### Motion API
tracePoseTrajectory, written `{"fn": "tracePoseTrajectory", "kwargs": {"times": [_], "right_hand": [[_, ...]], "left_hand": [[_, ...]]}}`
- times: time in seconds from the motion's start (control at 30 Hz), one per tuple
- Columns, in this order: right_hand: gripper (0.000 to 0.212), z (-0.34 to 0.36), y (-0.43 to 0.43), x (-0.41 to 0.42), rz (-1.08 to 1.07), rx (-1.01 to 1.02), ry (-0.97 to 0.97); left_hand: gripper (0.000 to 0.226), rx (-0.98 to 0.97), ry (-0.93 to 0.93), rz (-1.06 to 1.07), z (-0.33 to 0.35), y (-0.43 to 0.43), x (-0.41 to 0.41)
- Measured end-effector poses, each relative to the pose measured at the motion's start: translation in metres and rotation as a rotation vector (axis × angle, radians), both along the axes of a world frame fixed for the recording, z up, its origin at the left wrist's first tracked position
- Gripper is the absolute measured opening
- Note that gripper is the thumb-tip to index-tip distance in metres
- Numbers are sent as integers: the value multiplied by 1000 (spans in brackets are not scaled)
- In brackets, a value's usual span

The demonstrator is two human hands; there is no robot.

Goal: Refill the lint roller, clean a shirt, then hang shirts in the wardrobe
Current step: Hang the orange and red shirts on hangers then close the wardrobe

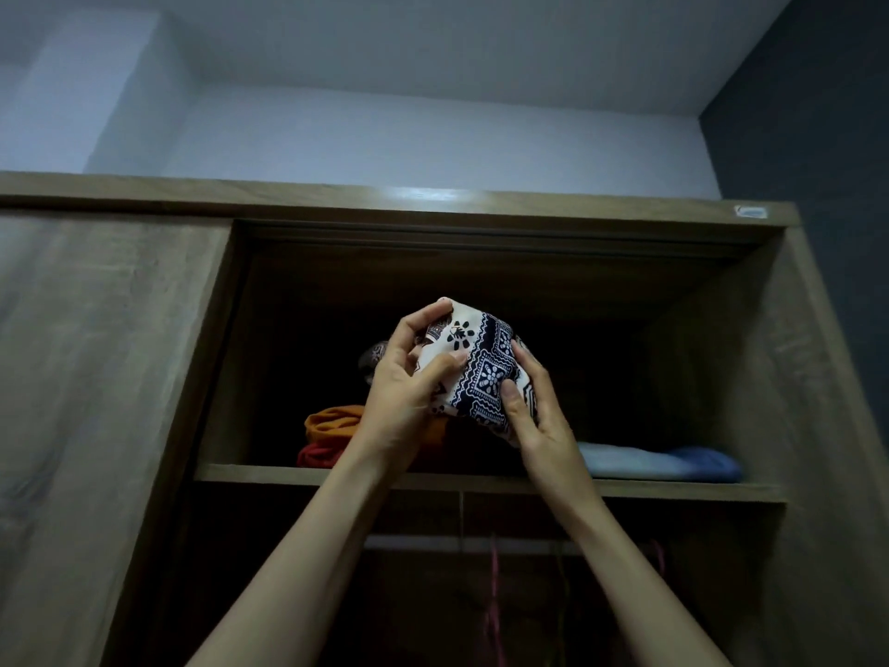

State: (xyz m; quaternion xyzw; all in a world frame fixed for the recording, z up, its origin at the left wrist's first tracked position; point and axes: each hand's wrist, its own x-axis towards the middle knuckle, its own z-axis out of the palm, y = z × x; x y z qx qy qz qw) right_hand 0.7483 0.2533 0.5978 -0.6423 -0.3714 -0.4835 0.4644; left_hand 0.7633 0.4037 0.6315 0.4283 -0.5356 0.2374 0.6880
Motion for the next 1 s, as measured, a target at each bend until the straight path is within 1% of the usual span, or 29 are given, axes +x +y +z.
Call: {"fn": "tracePoseTrajectory", "kwargs": {"times": [0.07, 0.13, 0.2, 0.3, 0.37, 0.43, 0.53, 0.6, 0.73, 0.8, 0.87, 0.93, 1.0], "right_hand": [[54, -2, -13, -9, 12, 21, -25], [52, -2, -29, -18, -7, 28, -48], [51, -2, -48, -26, -41, 17, -68], [55, -1, -78, -36, -91, -3, -61], [54, 2, -97, -41, -159, -35, -67], [54, 7, -117, -44, -215, -59, -70], [58, 19, -147, -41, -281, -91, -58], [60, 26, -166, -34, -339, -123, -37], [64, 36, -192, -16, -571, -253, 29], [66, 32, -198, -9, -645, -316, 113], [67, 24, -201, -4, -654, -353, 186], [68, 19, -203, -1, -653, -365, 211], [70, 16, -205, 0, -652, -364, 234]], "left_hand": [[50, -7, 3, -60, 1, -15, -6], [54, -1, -11, -95, 2, -32, -10], [61, 16, -23, -123, 3, -50, -12], [73, 50, -14, -140, 8, -78, -11], [75, 97, -36, -121, 11, -98, -10], [72, 153, -34, -151, 15, -116, -8], [69, 209, 29, -236, 24, -143, -6], [68, 199, 80, -265, 32, -159, -1], [68, 183, 257, -190, 37, -178, 20], [70, 247, 334, -105, 32, -180, 29], [74, 354, 358, -34, 27, -177, 36], [79, 472, 319, -16, 26, -167, 43], [84, 597, 228, -20, 23, -157, 50]]}}
